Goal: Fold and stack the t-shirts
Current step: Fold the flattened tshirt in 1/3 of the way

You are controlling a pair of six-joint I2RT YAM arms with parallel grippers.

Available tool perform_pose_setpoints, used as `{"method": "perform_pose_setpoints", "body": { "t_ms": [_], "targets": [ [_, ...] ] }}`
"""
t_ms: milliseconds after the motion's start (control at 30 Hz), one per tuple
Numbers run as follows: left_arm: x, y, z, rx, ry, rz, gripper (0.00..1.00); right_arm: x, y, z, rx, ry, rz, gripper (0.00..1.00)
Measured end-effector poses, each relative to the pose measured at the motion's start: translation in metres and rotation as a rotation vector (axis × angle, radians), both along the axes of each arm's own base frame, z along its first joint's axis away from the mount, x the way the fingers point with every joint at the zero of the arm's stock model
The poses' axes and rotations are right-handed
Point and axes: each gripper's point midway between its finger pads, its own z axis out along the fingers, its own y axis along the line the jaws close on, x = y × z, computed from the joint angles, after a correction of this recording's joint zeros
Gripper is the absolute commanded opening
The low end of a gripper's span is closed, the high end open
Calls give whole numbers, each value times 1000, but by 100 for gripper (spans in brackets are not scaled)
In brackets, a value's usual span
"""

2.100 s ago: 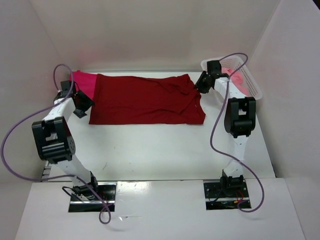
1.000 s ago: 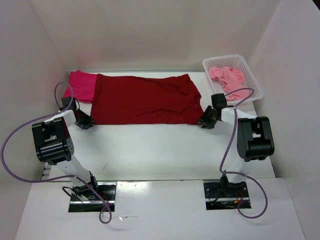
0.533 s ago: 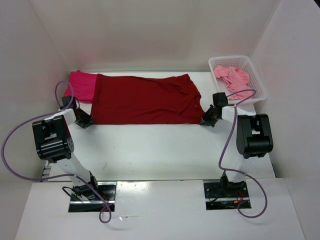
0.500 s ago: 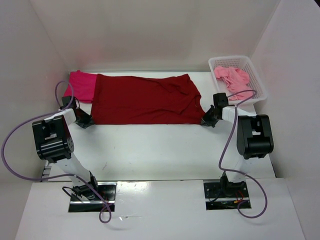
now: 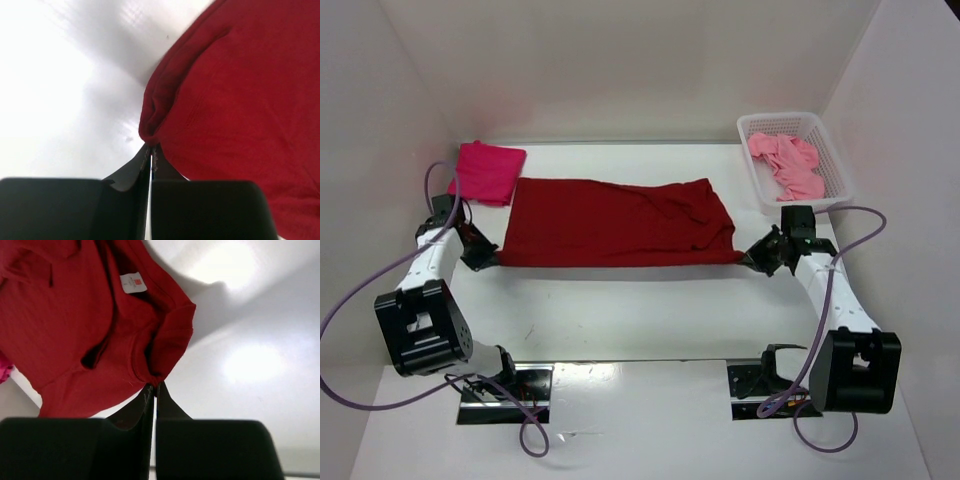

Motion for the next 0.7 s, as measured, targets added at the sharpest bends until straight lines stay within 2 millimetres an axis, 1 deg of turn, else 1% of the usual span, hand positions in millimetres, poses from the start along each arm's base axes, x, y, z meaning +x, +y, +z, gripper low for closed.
{"method": "perform_pose_setpoints", "body": {
  "t_ms": [33, 67, 100, 133, 167, 200, 233, 267, 300, 333, 433, 467, 500, 567, 600, 633, 667, 700],
  "targets": [
    [-3, 0, 5, 8, 6, -5, 0, -6, -1, 1, 7, 16, -7, 0],
    [-5, -1, 10, 14, 12, -11, 6, -13, -1, -1, 10, 43, -10, 0],
    [-6, -2, 13, 20, 19, -18, 18, -21, 0, -3, 12, 74, -11, 1],
    [-6, -2, 15, 29, 26, -28, 35, -27, 0, -6, 14, 103, -10, 11],
    [-8, -3, 16, 38, 35, -36, 51, -33, 1, -8, 16, 129, -14, 20],
    [-10, -2, 16, 47, 47, -33, 81, -37, 0, -10, 15, 147, -18, 28],
    [-12, -1, 16, 56, 58, -37, 91, -40, 0, -11, 11, 160, -21, 35],
    [-14, -1, 15, 60, 68, -32, 98, -43, -1, -12, 5, 172, -22, 41],
    [-17, 0, 15, 64, 80, -26, 100, -45, -2, -12, 0, 180, -23, 41],
    [-18, 1, 14, 68, 87, -22, 100, -46, -3, -13, -5, 185, -22, 43],
    [-22, 5, 13, 86, 104, -11, 98, -48, -4, -11, -14, 188, -20, 43],
    [-22, 5, 14, 90, 106, -9, 98, -48, -4, -9, -17, 188, -17, 44],
    [-21, 6, 15, 90, 101, -9, 91, -48, -3, -6, -22, 185, -7, 43],
    [-13, 4, 20, 76, 82, -11, 77, -41, -2, 4, -43, 154, 25, 33],
    [-6, 3, 22, 64, 64, -18, 66, -37, 1, 10, -51, 130, 50, 12],
    [1, 1, 24, 55, 46, -22, 44, -30, 6, 17, -60, 97, 85, 0],
    [10, -1, 25, 51, 24, -32, 32, -24, 12, 22, -60, 74, 118, 0],
    [18, -6, 26, 43, 4, -44, 23, -16, 21, 27, -55, 46, 151, 0]
  ]
}}
